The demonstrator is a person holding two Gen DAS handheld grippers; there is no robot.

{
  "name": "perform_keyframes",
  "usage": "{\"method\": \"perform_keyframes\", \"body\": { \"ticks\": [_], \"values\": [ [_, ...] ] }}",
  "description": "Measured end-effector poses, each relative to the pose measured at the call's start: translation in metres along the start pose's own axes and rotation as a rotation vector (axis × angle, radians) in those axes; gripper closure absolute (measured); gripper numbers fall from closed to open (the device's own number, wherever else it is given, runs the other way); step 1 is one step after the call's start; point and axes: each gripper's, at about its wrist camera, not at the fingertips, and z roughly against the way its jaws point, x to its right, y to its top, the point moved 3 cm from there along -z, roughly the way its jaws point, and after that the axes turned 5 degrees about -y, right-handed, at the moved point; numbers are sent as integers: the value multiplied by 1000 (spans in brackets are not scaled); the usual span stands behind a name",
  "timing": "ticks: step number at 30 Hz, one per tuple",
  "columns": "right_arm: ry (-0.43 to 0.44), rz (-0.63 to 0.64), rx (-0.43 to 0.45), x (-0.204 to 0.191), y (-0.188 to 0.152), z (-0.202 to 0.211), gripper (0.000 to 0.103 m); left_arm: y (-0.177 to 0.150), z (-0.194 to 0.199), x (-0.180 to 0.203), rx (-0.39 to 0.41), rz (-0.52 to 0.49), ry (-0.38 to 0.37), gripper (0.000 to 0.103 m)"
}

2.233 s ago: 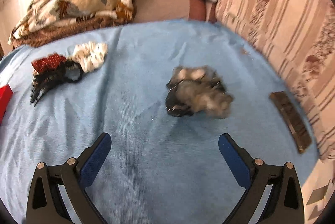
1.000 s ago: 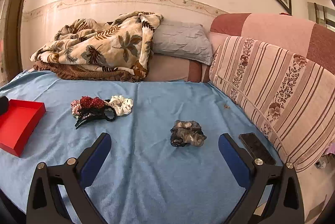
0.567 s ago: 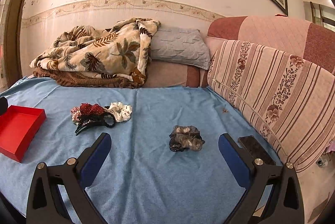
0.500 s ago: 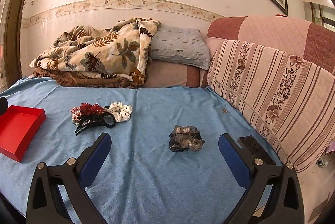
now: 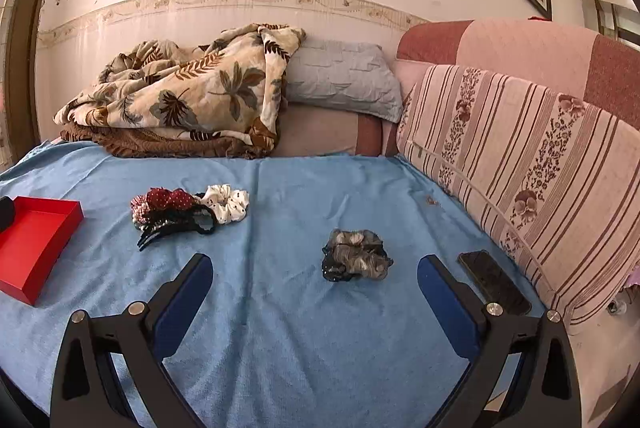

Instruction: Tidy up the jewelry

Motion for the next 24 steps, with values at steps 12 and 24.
{"method": "perform_keyframes", "body": {
  "ticks": [12,24],
  "values": [
    [2,0,-55,4,-8,-24,0,-8,-30,1,-72,-7,-16,0],
    [-19,-8,-113,19,-14,-55,0,-14,-68,4,-162,-28,-66,0]
  ]
}}
